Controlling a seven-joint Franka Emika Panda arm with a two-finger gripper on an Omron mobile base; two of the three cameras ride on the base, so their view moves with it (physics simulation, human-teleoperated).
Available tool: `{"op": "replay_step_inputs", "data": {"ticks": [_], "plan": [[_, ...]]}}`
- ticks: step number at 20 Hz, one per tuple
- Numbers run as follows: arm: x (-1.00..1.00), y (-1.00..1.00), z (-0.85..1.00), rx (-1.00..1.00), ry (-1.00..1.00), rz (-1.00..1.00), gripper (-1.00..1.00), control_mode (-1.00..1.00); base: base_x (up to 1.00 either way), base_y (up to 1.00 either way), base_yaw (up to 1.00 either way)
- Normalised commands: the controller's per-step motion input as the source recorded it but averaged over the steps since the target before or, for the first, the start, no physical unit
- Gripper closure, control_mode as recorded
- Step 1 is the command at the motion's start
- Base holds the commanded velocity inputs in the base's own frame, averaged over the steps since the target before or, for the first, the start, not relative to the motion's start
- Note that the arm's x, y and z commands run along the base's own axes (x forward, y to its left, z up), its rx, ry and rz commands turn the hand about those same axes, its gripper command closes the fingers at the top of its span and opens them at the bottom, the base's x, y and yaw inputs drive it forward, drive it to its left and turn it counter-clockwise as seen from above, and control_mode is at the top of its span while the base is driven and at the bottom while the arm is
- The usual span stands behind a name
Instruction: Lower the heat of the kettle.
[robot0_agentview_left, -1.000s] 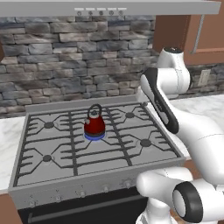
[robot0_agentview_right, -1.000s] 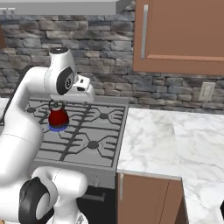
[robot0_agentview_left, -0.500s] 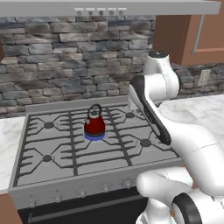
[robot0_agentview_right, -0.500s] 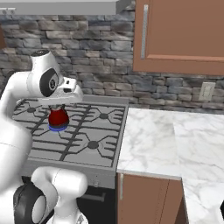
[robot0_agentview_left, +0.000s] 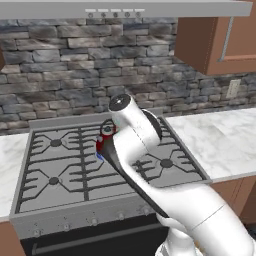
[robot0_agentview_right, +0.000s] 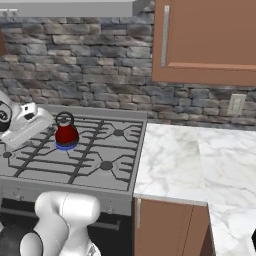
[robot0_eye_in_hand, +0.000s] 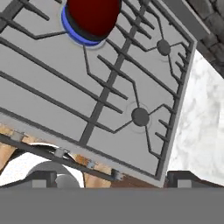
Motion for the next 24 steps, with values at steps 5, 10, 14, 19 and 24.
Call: {"op": "replay_step_inputs", "data": {"ticks": [5,10,14,19,24], "plan": [[-0.53,1.0,-0.42,-0.4,0.0,0.35,-1.0,-1.0,0.0,0.0,0.0],[-0.56,0.97,-0.43,-0.41,0.0,0.29,-1.0,-1.0,0.0,0.0,0.0],[-0.46,0.92,-0.39,-0.35,0.0,0.13,-1.0,-1.0,0.0,0.0,0.0],[-0.47,0.48,-0.35,-0.32,0.0,0.07,-1.0,-1.0,0.0,0.0,0.0],[-0.41,0.03,-0.46,-0.22,0.0,0.0,-1.0,-1.0,0.0,0.0,0.0]]}}
